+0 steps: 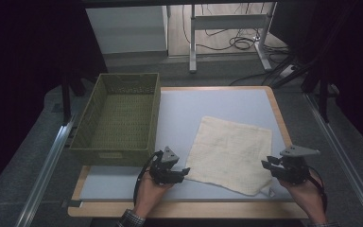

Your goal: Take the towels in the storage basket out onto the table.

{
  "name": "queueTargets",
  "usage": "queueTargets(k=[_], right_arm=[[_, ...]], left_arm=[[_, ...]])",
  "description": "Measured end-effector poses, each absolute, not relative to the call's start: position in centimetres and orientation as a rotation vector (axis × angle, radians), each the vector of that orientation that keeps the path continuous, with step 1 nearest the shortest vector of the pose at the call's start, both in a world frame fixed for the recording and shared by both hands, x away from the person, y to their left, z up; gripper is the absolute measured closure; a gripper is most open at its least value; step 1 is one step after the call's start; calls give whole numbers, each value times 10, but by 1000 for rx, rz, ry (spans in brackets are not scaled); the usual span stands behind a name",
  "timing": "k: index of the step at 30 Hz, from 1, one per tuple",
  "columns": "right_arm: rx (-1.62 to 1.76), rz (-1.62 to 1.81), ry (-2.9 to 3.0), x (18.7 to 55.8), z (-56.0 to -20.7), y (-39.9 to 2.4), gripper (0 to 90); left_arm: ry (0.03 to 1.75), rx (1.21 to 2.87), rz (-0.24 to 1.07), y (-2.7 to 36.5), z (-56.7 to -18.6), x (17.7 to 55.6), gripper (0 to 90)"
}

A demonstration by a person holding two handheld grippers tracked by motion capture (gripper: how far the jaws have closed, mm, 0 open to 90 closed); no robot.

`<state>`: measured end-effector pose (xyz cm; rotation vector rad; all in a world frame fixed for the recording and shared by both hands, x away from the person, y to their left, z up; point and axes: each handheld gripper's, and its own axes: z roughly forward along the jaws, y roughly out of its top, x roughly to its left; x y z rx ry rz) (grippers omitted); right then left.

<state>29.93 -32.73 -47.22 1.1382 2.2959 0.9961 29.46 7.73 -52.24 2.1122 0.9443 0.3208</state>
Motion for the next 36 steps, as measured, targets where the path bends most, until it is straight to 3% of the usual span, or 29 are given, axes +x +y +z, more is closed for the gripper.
queueTargets(k=[9,14,22,30,36], right_arm=[[1203,994,2300,267,-481,-350,624],[1180,928,2286,250,-489,-358,621],[1198,969,2353,264,-508,-350,612],[1075,1077,2392,256,-477,-319,567],[1120,1010,2365,245,-469,-334,563]], left_arm=[[934,2162,421,67,-543,301,231],[972,2152,357,70,-544,307,186],[970,2154,374,69,-545,306,183],[973,2149,372,69,-545,306,183],[971,2152,371,69,-545,306,183]])
